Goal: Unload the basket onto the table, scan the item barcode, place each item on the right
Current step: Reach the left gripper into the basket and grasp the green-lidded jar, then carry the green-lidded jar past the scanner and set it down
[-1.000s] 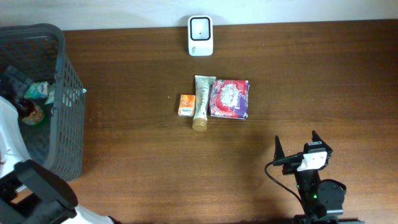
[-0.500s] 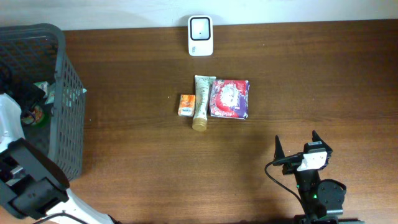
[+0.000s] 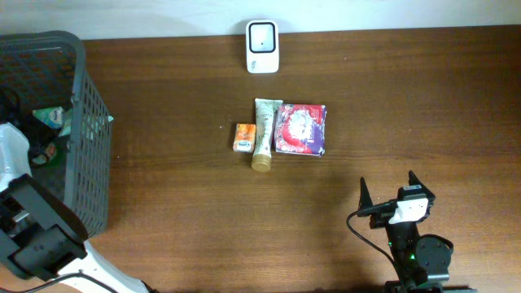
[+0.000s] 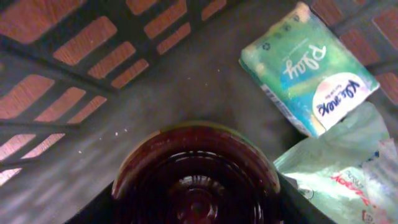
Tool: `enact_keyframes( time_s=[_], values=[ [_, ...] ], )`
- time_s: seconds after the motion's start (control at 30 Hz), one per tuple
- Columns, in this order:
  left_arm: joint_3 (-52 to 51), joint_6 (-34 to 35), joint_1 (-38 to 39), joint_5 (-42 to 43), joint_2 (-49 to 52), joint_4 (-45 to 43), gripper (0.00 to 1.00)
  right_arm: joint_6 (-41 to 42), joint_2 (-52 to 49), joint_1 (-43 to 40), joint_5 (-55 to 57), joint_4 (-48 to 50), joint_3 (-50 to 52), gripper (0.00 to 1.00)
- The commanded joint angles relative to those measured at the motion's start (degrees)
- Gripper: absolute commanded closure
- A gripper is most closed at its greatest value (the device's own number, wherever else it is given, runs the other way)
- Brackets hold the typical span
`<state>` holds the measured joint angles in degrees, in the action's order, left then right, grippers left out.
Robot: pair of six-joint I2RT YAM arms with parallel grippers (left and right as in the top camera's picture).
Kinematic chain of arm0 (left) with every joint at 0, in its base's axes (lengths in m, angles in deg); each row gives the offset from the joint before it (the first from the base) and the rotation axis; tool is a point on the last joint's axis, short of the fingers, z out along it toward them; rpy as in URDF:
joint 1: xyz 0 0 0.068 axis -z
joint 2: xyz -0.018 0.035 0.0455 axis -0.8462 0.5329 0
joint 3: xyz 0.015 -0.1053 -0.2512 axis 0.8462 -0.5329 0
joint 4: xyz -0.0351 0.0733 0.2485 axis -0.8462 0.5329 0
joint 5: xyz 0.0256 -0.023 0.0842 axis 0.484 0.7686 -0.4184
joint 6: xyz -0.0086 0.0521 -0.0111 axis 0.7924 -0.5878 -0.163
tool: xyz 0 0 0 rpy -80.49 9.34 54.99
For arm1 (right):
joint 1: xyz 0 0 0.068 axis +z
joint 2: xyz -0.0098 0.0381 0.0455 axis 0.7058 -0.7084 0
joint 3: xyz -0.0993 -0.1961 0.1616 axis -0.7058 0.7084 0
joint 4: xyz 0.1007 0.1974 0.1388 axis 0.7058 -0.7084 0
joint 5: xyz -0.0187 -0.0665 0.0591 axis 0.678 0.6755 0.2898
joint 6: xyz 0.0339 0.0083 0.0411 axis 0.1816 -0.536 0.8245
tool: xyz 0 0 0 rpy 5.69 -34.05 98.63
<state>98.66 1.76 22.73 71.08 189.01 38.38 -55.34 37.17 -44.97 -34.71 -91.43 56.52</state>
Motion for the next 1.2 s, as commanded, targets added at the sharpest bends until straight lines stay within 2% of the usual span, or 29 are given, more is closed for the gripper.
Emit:
enact_keyframes(
  time_s=[0.0, 0.17, 0.3, 0.47, 0.67, 0.77, 0.93, 1.0, 1.1, 1.17],
  values=[
    [0.22, 0.07, -0.37, 0.22, 0.37, 0.24, 0.66, 0.24, 0.26, -0.33, 0.09, -0.02, 0.52, 0.01],
    [3.91, 0.07, -0.37, 0.26, -3.93, 2.67, 0.67, 0.24, 0.26, -0.33, 0.09, 0.0, 0.52, 0.01],
    [6.36, 0.09, -0.35, 2.16, -13.14, 2.91, 0.67, 0.24, 0.26, -0.33, 0.09, 0.0, 0.52, 0.01],
    [7.19, 0.2, -0.35, 11.96, -26.21, -0.55, 0.63, 0.24, 0.26, -0.33, 0.09, -0.02, 0.52, 0.01],
    [7.19, 14.88, 1.16, 33.33, -39.52, -1.81, 0.6, 0.24, 0.26, -0.33, 0.09, -0.02, 0.52, 0.01],
    [7.19, 16.11, 8.09, 38.84, -40.44, -2.19, 0.6, 0.24, 0.26, -0.33, 0.09, -0.02, 0.52, 0.01],
    [7.17, 15.74, 25.68, 38.16, -37.7, -2.1, 0.57, 0.24, 0.26, -0.33, 0.09, -0.02, 0.52, 0.01],
    [7.17, 13.51, 31.58, 34.86, -35.52, -1.14, 0.57, 0.24, 0.26, -0.33, 0.09, 0.0, 0.52, 0.01],
    [7.17, 8.76, 41.2, 22.1, -30.1, 3.58, 0.56, 0.24, 0.26, -0.33, 0.09, -0.02, 0.52, 0.01],
    [7.17, 8.39, 45.38, 12.13, -26.14, 6.93, 0.55, 0.24, 0.26, -0.33, 0.09, 0.0, 0.52, 0.01]
  ],
)
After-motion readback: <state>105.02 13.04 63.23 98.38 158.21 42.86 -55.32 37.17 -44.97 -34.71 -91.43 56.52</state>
